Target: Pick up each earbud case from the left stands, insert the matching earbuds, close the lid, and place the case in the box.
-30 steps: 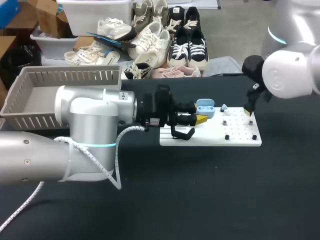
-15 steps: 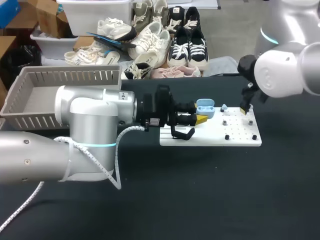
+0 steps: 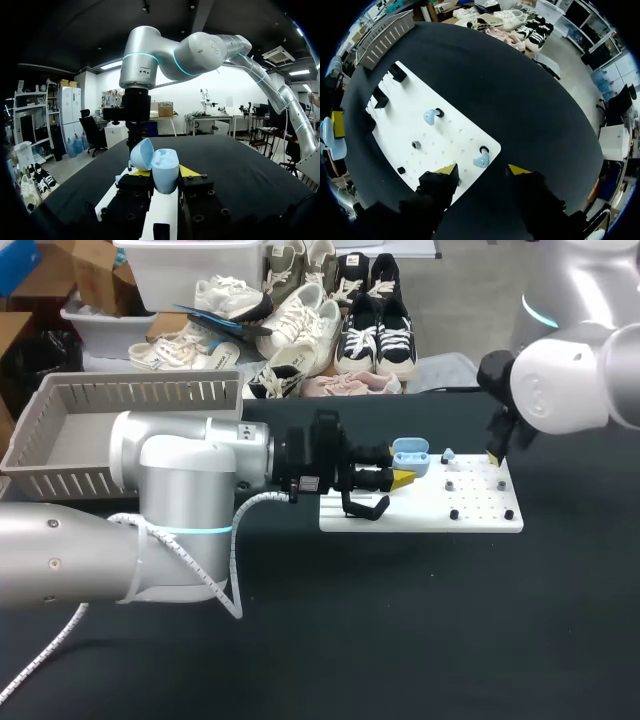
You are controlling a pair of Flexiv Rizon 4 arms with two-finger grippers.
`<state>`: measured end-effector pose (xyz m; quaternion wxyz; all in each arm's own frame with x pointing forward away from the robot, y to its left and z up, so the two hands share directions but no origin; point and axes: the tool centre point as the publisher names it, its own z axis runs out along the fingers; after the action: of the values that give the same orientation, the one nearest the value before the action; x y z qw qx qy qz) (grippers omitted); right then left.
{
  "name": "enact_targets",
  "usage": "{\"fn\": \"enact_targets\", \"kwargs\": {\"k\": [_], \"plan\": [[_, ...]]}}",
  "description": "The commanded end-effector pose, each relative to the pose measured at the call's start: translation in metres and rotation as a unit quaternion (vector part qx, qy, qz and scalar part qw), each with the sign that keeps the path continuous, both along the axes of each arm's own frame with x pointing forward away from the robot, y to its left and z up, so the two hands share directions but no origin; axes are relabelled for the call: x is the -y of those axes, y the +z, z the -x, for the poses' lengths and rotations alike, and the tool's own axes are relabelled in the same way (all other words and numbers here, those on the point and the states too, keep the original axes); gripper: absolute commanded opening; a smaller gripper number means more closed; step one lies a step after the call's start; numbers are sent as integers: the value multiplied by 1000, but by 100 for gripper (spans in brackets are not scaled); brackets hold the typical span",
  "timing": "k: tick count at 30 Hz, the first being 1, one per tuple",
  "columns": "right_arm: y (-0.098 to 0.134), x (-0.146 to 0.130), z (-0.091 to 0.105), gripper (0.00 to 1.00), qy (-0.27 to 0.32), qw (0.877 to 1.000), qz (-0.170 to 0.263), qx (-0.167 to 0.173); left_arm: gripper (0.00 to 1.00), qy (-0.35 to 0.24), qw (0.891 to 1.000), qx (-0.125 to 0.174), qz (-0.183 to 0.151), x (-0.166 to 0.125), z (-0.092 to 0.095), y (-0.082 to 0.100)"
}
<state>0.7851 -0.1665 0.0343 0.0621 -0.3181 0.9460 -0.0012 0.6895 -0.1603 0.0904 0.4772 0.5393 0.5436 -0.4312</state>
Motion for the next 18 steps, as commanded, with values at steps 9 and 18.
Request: {"fn": "enact_targets", "kwargs": {"k": [9, 18], "plan": [[1, -4, 5, 49, -10, 1000, 8, 8, 0, 3, 1000, 1, 1, 0, 2, 0], [-1, -6, 11, 48, -17, 1000, 22, 11, 0, 3, 1000, 1, 1, 0, 2, 0]]}}
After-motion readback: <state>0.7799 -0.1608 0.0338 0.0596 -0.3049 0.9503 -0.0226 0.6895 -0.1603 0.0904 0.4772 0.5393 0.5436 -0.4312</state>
